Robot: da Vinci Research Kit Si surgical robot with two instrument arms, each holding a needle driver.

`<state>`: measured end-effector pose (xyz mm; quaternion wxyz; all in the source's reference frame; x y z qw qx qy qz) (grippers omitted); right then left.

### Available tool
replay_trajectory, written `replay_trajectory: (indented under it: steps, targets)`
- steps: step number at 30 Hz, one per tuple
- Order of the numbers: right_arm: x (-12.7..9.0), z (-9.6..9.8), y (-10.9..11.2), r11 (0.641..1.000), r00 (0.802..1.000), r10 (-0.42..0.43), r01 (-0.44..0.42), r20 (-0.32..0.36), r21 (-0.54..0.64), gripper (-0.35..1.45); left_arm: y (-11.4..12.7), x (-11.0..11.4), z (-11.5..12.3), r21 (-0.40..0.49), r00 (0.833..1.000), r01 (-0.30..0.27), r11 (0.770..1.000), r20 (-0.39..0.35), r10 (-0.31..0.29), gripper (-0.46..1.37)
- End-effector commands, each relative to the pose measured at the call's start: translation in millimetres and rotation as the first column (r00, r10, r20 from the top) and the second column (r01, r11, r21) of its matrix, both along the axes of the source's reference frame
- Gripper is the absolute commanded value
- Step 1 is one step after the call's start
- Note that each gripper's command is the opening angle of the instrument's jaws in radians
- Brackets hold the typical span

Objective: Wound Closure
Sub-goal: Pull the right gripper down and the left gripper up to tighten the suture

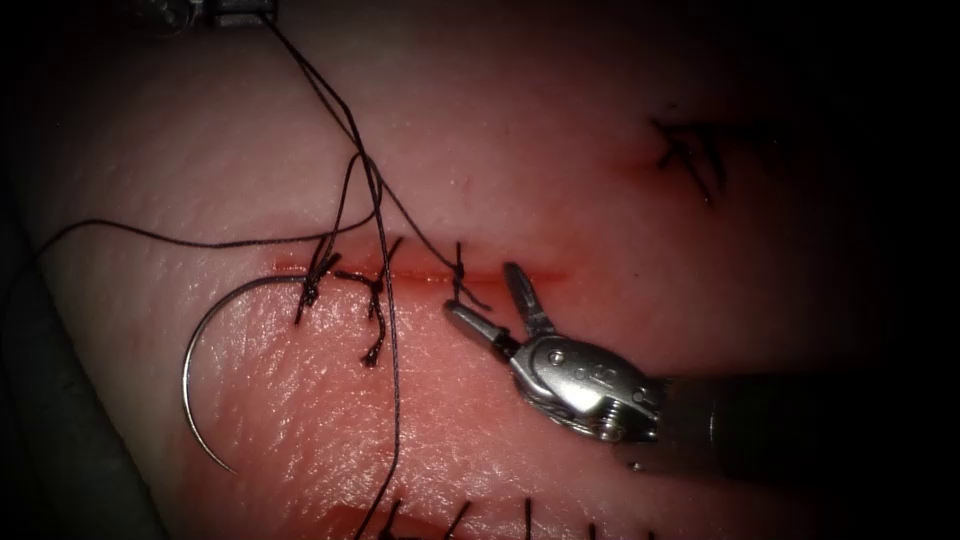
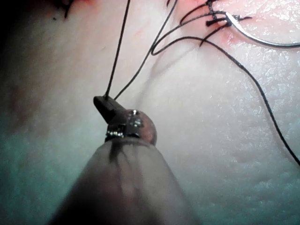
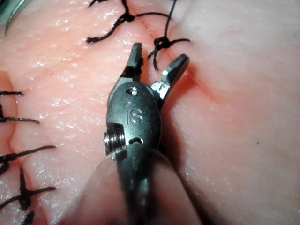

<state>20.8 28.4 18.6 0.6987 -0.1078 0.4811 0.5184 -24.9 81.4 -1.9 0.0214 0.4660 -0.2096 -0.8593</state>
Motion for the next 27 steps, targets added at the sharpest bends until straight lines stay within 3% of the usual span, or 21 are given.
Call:
replay_trajectory:
  steps: [1,7,10,13,27]
  targets:
    - [0.1,0.0,0.0,1.000,1.000,-0.010,0.010,-0.007,0.001,0.90,0.0,0.0,0.0,0.002,1.000,-0.003,1.000,0.000,0.003,-0.35]
    - [0.2,0.5,-0.6,0.999,0.998,-0.052,0.052,-0.019,0.013,0.34,-0.1,0.0,0.0,0.007,1.000,-0.001,1.000,0.004,0.001,-0.35]
    - [0.2,0.8,-1.3,0.997,0.998,-0.069,0.069,0.000,0.041,-0.16,-0.1,-0.1,0.0,0.007,1.000,0.000,1.000,0.003,0.000,-0.35]
    - [0.2,0.9,-1.5,0.996,0.997,-0.072,0.072,0.003,0.043,-0.35,-0.2,-0.2,-0.1,0.007,1.000,0.001,1.000,0.004,-0.001,-0.35]
    - [-0.1,-1.1,-2.6,0.991,1.000,-0.027,0.027,-0.005,0.131,-0.35,0.2,-0.6,0.1,0.012,1.000,0.003,1.000,0.005,-0.003,-0.35]
